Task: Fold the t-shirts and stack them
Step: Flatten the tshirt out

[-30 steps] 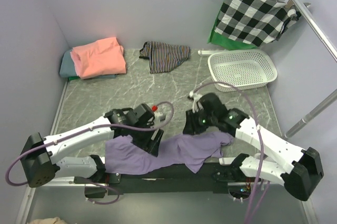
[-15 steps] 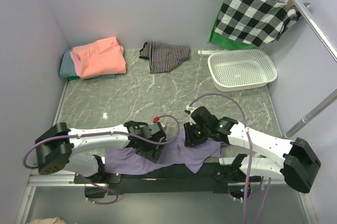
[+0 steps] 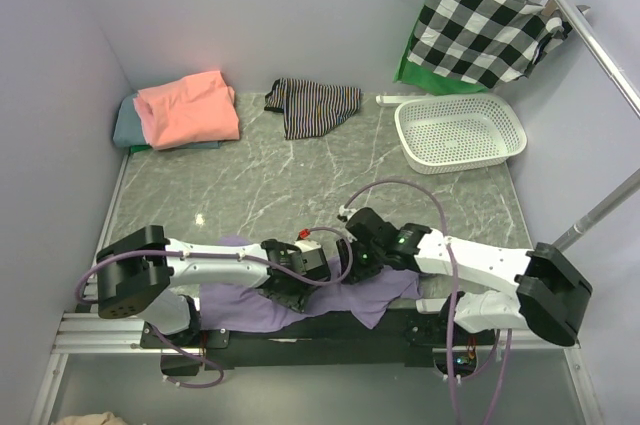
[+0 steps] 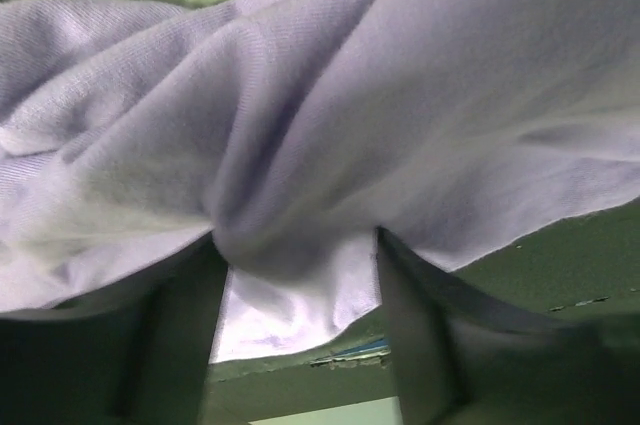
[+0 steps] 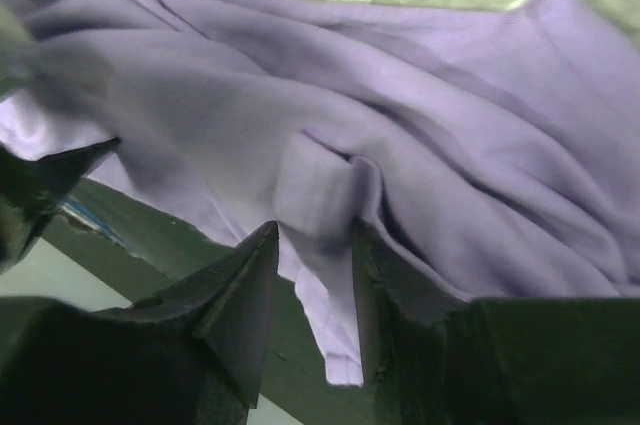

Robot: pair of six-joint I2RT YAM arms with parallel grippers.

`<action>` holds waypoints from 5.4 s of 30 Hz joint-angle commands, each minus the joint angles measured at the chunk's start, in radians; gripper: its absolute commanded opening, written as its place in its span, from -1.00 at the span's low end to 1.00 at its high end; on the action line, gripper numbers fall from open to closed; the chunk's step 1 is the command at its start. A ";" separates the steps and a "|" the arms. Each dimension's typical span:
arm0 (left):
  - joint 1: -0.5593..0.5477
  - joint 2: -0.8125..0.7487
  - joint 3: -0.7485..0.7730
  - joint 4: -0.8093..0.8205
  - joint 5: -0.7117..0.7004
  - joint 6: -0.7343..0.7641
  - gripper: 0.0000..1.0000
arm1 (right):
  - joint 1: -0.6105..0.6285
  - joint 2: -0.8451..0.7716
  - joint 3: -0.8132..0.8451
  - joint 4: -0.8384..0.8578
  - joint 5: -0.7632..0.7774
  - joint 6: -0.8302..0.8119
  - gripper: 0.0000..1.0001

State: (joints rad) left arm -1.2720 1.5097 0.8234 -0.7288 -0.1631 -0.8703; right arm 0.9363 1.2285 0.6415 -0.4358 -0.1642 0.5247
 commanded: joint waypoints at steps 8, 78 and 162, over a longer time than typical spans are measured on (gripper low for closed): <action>-0.009 -0.035 0.046 -0.049 -0.076 -0.041 -0.98 | 0.059 -0.016 0.128 -0.049 0.216 0.017 -1.00; 0.300 0.012 0.118 0.014 -0.344 -0.071 -0.78 | -0.330 0.345 0.445 0.152 0.163 -0.118 0.28; 0.976 -0.083 0.381 0.226 -0.136 0.260 0.99 | -0.358 0.039 0.276 -0.008 0.192 -0.177 0.02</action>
State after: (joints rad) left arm -0.2771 1.6299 1.3357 -0.5770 -0.4477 -0.5430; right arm 0.5781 1.2964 0.8879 -0.4137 0.0990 0.3717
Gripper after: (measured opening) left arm 0.994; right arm 0.513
